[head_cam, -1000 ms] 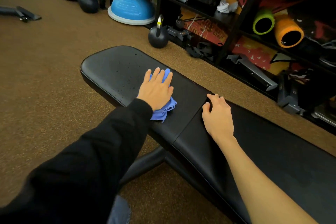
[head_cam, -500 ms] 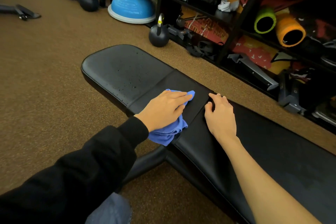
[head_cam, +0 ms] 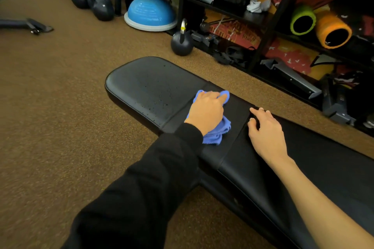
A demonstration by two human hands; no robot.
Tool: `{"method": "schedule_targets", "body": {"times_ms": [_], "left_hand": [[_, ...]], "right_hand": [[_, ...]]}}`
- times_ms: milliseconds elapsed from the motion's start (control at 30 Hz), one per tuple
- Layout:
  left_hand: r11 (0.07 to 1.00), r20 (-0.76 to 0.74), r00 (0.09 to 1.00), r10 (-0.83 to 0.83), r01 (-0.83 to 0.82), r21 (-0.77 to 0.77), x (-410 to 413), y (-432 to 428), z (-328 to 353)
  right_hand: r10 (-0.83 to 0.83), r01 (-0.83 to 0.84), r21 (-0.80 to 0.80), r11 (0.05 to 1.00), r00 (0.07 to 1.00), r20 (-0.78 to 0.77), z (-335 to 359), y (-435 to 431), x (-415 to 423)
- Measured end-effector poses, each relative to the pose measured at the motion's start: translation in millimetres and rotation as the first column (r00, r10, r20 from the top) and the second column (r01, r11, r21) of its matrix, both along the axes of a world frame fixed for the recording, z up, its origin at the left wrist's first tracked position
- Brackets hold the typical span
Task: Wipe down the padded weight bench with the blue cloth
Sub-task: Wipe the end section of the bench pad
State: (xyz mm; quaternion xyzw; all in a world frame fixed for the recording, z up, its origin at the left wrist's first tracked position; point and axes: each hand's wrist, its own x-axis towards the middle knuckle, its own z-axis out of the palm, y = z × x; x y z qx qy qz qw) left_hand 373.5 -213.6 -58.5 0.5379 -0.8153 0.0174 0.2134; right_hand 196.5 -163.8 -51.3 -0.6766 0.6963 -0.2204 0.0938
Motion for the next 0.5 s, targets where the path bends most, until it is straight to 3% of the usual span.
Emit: {"method": "schedule_targets", "body": {"times_ms": [67,133,233,333,500], "left_hand": [[0.993,-0.068,0.991,-0.117,0.114,-0.038,17,24,-4],[0.992,-0.101,0.987,-0.126,0.125,-0.02,40,46,-7],[0.999,-0.107,0.994,-0.029,0.03,0.01,69,62,-10],[0.997,-0.144,0.987,0.073,-0.071,0.02,74,56,-8],[0.981,-0.43,0.882,0.193,-0.171,0.09,51,36,4]], "right_hand": [[0.008,-0.008,0.008,1.0,1.0,0.004,2,0,0],[0.01,-0.01,0.031,0.999,1.0,0.001,4,0,-1],[-0.015,0.012,0.086,0.996,1.0,0.028,11,-5,0],[-0.033,0.032,0.037,0.999,0.999,0.04,25,-14,10],[0.082,-0.075,-0.033,0.997,0.948,0.309,50,-17,62]]}}
